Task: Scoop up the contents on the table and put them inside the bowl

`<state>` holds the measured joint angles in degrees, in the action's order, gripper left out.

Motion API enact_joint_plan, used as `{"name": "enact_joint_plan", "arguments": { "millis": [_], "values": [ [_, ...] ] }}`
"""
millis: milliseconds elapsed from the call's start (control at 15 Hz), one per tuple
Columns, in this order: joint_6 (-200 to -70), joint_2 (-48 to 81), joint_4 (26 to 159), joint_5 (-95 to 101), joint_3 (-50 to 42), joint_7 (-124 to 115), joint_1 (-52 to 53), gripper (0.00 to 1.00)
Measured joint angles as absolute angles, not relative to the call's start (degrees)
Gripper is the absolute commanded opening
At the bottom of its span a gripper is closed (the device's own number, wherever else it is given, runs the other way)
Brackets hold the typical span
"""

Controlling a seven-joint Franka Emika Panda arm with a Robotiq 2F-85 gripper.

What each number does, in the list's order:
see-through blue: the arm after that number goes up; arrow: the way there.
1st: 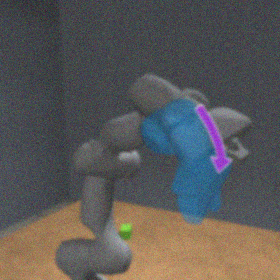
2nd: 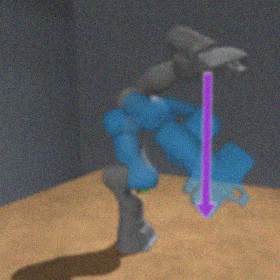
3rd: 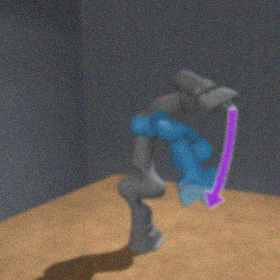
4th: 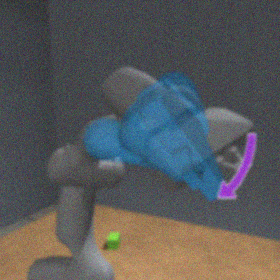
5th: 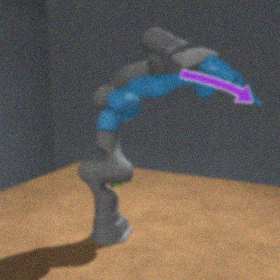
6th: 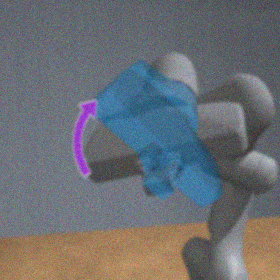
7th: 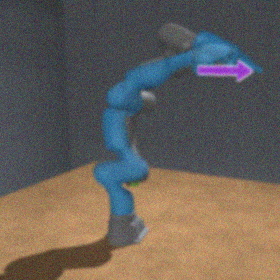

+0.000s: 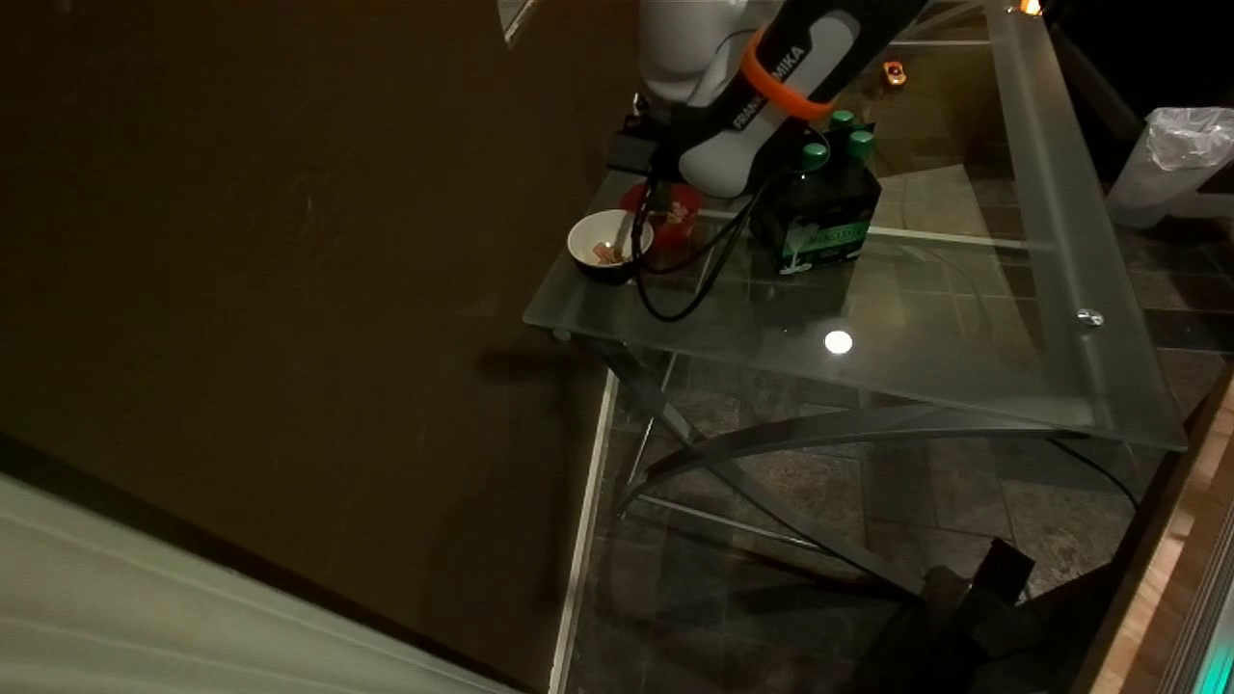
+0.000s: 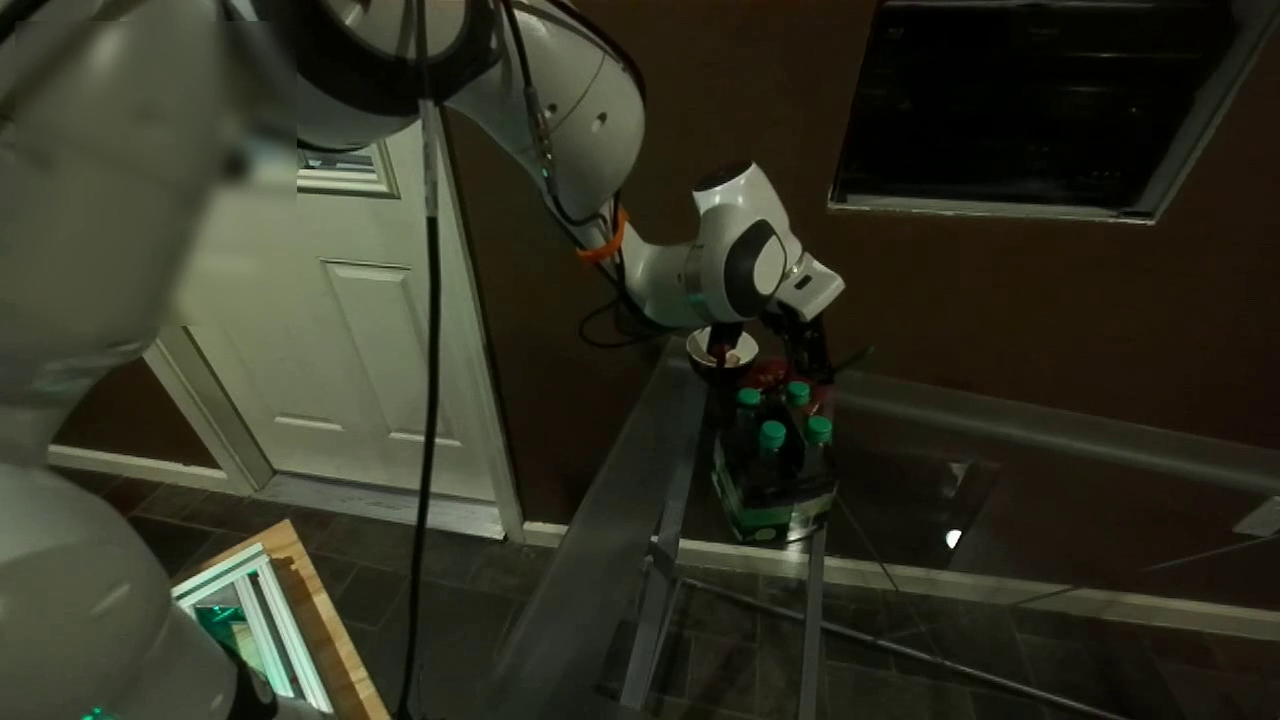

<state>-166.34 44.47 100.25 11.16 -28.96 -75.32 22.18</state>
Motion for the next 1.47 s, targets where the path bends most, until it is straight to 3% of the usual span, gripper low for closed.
{"name": "enact_joint_plan", "arguments": {
  "millis": [1467],
  "values": [
    [-159.32,40.97,99.84,2.27,-12.94,-69.38,8.35,0.04]
  ]
}}
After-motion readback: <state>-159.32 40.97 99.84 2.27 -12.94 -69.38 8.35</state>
